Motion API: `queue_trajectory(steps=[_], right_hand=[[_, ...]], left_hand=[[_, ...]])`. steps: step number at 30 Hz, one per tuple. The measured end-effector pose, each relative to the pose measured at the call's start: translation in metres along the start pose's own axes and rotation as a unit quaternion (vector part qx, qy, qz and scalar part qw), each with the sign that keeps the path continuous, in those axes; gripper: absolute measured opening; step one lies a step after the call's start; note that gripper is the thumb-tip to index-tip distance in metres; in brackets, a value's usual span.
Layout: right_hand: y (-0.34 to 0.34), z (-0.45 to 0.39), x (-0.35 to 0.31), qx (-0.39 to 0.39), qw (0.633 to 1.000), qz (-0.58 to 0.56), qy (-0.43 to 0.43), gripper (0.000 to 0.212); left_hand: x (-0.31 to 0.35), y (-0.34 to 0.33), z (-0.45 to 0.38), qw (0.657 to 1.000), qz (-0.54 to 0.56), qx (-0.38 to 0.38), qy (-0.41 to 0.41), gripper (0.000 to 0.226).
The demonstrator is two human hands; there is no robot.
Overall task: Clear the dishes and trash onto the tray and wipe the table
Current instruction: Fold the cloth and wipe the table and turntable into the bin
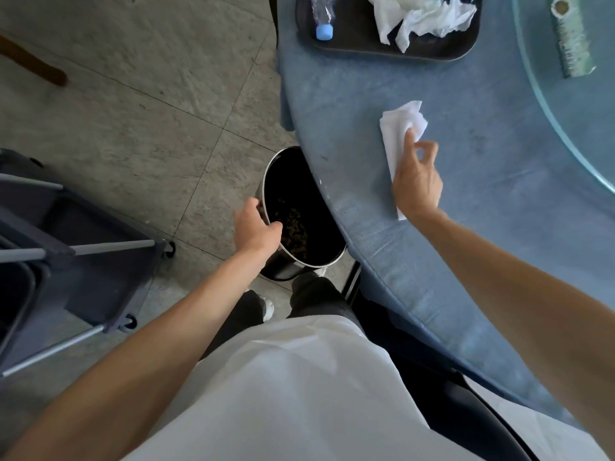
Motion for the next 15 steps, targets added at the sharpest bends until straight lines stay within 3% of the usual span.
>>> queue_trajectory(steps=[5, 9, 11, 15], right_hand=[[-0.054, 0.055, -0.064, -0.066, 0.992, 0.048, 0.1, 0.084], [-0.082, 0.083, -0.106, -0.147, 0.95, 0.062, 0.269, 0.078], [-0.071, 0.079, -0.103, -0.115, 0.952, 0.028, 0.283, 0.077], [-0.015, 0.032, -0.065, 0.04, 0.98, -0.045, 0.192, 0.074]], left_hand=[[0.001, 0.0, 0.004, 1.0, 0.01, 0.007, -0.006, 0.041], [-0.004, 0.004, 0.006, 1.0, 0.012, 0.007, -0.006, 0.042], [-0.007, 0.006, 0.005, 1.0, 0.022, 0.004, -0.005, 0.043], [-0.009, 0.01, 0.006, 1.0, 0.02, -0.001, -0.001, 0.045]])
Point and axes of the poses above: each hand's wrist, its own z-axis away from the middle knuckle, its own y-axis out of the back of the hand, x = y × z, the point moved 3 cm from there along -z, towards the middle knuckle, and after that the axes turned 11 degrees about -x, right-handed, at the moved point
